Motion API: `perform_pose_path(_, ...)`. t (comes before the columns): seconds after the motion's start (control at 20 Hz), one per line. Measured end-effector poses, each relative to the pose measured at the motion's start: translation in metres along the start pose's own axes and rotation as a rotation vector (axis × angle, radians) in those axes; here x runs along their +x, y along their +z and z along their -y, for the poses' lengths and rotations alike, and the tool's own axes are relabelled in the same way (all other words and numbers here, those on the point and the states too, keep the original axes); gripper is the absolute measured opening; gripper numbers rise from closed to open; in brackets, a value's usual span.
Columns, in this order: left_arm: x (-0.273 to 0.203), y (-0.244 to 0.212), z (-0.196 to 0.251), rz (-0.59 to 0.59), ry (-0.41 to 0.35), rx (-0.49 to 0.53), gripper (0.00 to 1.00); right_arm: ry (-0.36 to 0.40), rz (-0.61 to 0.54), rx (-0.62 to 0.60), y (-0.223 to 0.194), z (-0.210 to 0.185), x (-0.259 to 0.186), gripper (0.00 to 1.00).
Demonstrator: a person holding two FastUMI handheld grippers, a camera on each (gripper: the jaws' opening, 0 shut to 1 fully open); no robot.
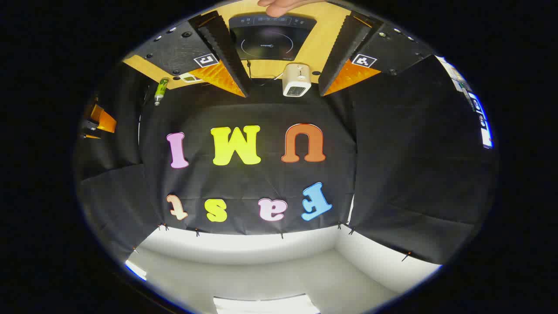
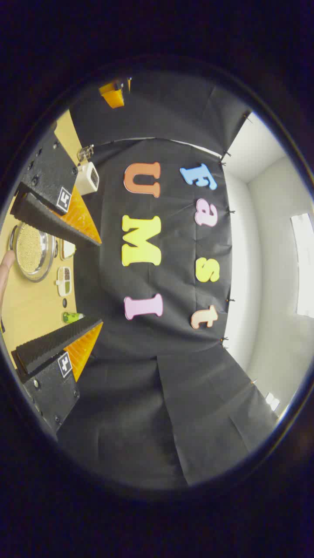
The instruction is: First push the handle of the pot to place it horizontally, then grasp the pot with both hands and set it on the induction cooktop.
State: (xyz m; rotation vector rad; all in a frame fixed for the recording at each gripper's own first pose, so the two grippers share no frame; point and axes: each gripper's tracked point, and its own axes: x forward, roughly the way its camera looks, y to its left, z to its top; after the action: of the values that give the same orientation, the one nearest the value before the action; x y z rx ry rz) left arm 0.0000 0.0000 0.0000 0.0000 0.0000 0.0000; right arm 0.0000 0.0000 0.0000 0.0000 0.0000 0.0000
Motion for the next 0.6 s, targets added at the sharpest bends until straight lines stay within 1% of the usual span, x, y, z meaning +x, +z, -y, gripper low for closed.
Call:
perform_pose_path(0.2,-0.005,-0.003,0.009,-0.006,-0.041,-0.017,0.95,0.058,-0.035,0.004,-0.004,-0.021,-0.006,0.96)
perform_pose_path(0.3,-0.008,-0.004,0.016,-0.006,-0.067,-0.023,0.95,0.058,-0.029,-0.014,-0.002,-0.023,-0.006,0.96)
perform_pose_path(0.4,-0.010,-0.006,0.019,-0.008,-0.078,-0.009,0.95,0.056,-0.032,-0.015,-0.003,-0.022,-0.007,0.96)
perform_pose_path(0.45,-0.009,-0.008,0.019,-0.007,-0.077,-0.002,0.95,0.057,-0.035,-0.015,-0.004,-0.023,-0.006,1.00)
perform_pose_path(0.5,-0.009,-0.008,0.020,-0.004,-0.076,0.003,0.95,0.055,-0.036,-0.015,-0.004,-0.022,-0.005,0.96)
perform_pose_path(0.6,-0.011,-0.012,0.025,-0.015,-0.083,0.002,0.95,0.045,-0.038,-0.019,-0.006,-0.020,-0.002,0.96)
